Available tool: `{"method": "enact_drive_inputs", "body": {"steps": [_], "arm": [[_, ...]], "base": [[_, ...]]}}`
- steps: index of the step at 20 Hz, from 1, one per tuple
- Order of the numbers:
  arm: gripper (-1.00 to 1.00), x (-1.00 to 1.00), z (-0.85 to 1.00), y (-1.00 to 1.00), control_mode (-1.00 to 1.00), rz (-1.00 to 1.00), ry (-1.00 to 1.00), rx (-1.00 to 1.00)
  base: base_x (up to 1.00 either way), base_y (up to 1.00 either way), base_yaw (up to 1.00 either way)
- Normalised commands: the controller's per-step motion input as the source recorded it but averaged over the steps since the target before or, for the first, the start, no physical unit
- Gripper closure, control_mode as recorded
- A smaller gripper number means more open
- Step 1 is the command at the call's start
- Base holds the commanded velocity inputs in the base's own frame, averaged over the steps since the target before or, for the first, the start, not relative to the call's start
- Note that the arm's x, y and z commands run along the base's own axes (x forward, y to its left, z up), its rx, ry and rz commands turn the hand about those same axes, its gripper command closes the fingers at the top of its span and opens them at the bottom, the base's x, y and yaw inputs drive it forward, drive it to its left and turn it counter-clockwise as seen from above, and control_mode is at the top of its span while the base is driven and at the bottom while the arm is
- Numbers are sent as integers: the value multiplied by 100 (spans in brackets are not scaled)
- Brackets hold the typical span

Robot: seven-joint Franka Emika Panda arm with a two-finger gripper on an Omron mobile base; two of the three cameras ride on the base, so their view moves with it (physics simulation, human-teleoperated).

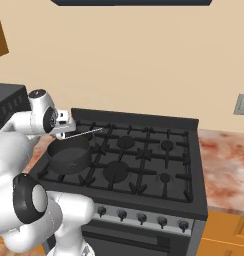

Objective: Open the cabinet and move the ladle to the pot. Then close the cabinet.

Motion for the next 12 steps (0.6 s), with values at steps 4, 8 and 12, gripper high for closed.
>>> {"method": "enact_drive_inputs", "body": {"steps": [4,8,12], "arm": [[100,24,-29,7,-100,0,2,0],[100,22,-29,7,-100,0,1,0],[100,22,-27,7,-100,0,1,0]], "base": [[0,0,0],[0,0,0],[0,0,0]]}}
